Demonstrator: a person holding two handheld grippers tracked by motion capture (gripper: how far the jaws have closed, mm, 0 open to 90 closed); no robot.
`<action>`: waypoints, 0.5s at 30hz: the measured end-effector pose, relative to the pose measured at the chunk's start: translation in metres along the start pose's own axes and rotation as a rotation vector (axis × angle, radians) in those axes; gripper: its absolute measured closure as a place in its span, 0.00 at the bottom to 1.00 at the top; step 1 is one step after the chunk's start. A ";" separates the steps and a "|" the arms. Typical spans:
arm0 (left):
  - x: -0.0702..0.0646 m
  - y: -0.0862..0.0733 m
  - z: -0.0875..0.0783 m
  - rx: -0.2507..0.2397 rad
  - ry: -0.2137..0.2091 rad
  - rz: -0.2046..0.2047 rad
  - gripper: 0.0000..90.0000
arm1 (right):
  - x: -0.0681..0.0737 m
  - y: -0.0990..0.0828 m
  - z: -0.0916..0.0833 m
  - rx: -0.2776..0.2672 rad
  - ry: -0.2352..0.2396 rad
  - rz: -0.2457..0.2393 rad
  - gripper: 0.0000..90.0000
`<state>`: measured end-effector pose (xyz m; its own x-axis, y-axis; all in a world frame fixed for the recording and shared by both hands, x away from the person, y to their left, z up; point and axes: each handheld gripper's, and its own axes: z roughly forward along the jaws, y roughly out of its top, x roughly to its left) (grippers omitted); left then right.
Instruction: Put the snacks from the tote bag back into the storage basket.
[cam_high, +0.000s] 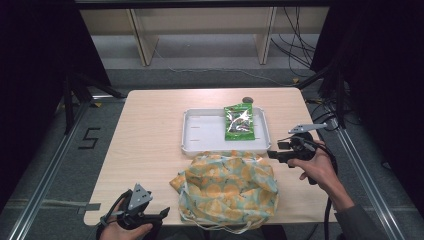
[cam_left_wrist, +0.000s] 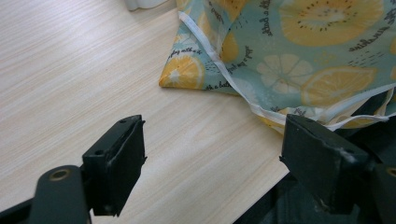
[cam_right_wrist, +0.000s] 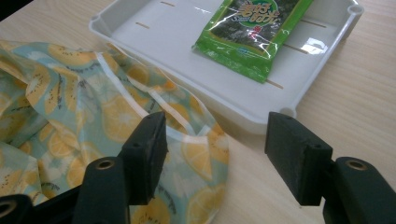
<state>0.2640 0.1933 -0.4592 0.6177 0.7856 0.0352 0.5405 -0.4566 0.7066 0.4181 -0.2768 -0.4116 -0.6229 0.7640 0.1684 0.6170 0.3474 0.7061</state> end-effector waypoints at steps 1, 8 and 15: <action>0.000 0.000 0.000 -0.001 0.000 0.000 0.23 | 0.001 -0.003 0.001 -0.036 0.003 0.012 0.44; 0.000 0.000 0.000 -0.001 0.000 0.001 0.23 | 0.005 -0.015 -0.007 0.000 0.005 0.014 0.42; 0.000 0.000 0.000 0.002 0.003 0.002 0.23 | 0.007 -0.034 -0.019 -0.048 0.026 0.026 0.39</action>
<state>0.2639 0.1937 -0.4592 0.6172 0.7858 0.0388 0.5400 -0.4590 0.7055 0.3844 -0.2936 -0.4215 -0.6199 0.7575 0.2046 0.6094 0.3006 0.7337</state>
